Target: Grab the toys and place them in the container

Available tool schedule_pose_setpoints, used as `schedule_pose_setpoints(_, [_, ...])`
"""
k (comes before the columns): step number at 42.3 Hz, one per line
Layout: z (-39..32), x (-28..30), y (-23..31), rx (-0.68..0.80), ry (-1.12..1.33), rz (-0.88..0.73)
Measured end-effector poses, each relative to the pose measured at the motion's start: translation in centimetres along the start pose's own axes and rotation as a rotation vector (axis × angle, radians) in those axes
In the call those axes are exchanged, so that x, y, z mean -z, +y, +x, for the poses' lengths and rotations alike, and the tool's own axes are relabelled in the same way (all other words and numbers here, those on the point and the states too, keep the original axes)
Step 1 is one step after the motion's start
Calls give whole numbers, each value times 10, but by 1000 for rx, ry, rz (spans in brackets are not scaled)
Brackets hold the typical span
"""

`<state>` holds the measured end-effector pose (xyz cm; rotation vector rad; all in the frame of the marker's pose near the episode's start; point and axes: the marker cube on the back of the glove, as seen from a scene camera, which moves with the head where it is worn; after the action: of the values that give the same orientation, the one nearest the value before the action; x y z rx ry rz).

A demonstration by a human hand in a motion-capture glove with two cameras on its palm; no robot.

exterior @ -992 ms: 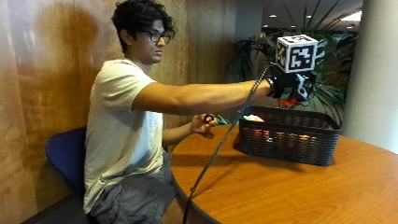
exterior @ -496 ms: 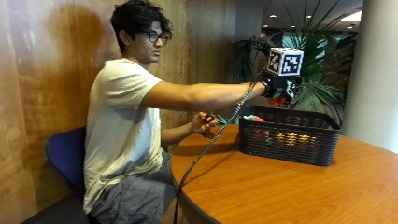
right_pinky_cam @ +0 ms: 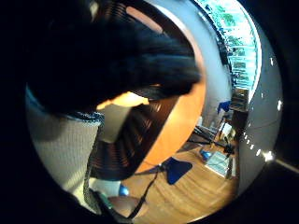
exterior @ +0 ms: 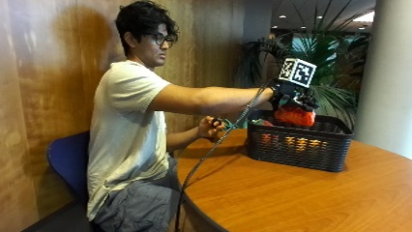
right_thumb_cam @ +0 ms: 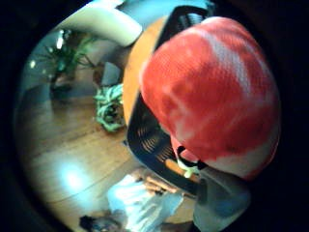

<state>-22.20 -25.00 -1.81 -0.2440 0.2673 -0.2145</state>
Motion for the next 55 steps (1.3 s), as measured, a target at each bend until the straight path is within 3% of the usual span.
schedule_pose_setpoints(21, [25,-1,82,53,-20,23])
schedule_pose_setpoints(38, [94,-57,216,-12,-105,139])
schedule_pose_setpoints(55, [125,-125,282,-86,-104,123])
